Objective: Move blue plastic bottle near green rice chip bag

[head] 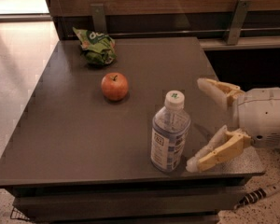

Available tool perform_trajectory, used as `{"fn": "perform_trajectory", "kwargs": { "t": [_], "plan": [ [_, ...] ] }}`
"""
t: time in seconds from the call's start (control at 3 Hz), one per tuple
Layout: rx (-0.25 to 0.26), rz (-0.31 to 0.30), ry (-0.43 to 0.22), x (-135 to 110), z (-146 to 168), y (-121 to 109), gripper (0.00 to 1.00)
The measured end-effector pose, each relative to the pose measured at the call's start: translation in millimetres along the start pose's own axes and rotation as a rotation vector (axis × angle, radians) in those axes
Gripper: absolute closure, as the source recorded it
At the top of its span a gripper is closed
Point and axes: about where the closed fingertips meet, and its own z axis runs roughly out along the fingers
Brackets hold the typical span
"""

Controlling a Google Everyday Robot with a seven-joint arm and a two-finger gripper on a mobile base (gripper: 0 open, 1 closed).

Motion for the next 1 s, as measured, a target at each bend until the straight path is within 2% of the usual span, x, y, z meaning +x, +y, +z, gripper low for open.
{"fn": "perform_trajectory", "kwargs": {
  "t": [0.33,0.67,1.0],
  "plan": [
    [0.012,0.002,-0.077,-3,9,14,0.0],
    [0.002,0.025,-0.171,10,29,23,0.03],
    [-0.012,0.025,-0.225,18,39,26,0.25]
  ]
}}
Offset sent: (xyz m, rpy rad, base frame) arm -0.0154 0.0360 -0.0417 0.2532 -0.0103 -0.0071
